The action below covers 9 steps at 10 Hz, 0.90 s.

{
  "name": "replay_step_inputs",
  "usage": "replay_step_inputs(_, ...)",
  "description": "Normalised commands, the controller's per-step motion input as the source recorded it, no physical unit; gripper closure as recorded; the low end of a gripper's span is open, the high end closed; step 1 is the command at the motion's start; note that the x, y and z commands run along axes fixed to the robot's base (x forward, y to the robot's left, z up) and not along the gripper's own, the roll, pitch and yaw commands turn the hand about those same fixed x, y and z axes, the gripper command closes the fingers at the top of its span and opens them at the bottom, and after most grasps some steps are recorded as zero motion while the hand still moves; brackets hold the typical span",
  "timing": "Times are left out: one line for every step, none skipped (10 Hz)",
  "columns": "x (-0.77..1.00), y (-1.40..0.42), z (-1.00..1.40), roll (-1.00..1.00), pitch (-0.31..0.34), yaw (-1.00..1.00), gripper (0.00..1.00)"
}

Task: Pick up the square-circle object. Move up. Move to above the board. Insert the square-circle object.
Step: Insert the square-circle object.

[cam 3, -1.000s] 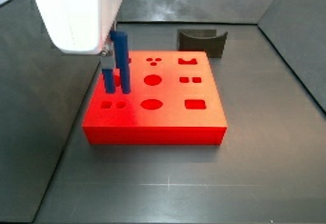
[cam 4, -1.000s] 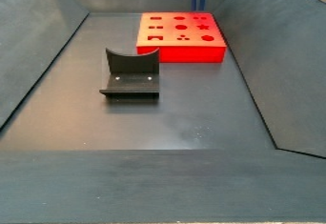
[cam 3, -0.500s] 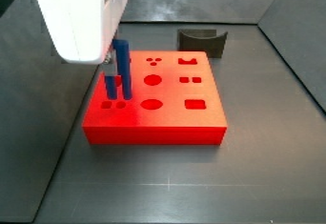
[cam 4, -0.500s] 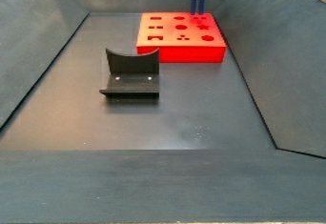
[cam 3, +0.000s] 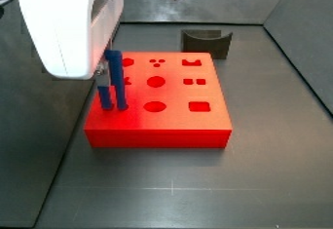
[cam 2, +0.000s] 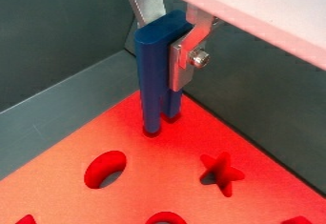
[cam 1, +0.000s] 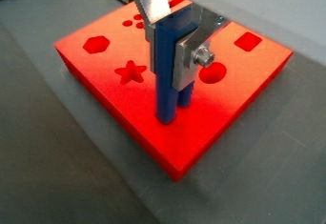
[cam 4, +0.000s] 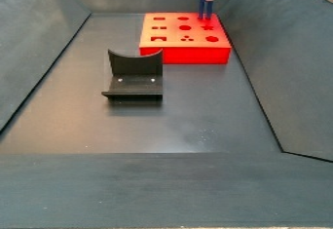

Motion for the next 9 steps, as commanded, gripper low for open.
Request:
replay_step_inputs(0.07,0.00,-0.22,0.00,-0.126,-0.05,1.00)
replay_step_inputs(0.05,0.00,-0.22,0.00,-0.086,-0.05,1.00)
replay_step_inputs(0.00,0.00,-0.24,0.00,-0.024,-0.06,1.00)
replay_step_inputs(0.00,0.10,-0.25,0.00,0.000,-0.04,1.00)
replay_step_inputs(0.00,0.17,-0.23,0.00,-0.010,-0.01,1.00)
replay_step_inputs(0.00,0.19,-0.26,0.00,0.000,-0.01,1.00)
replay_step_inputs(0.02,0.17,-0.27,0.00,0.000,-0.04,1.00)
replay_step_inputs(0.01,0.03,-0.33,0.00,-0.060,-0.04,1.00)
replay_step_inputs(0.00,0.00,-0.40,0.00,-0.123,-0.05,1.00)
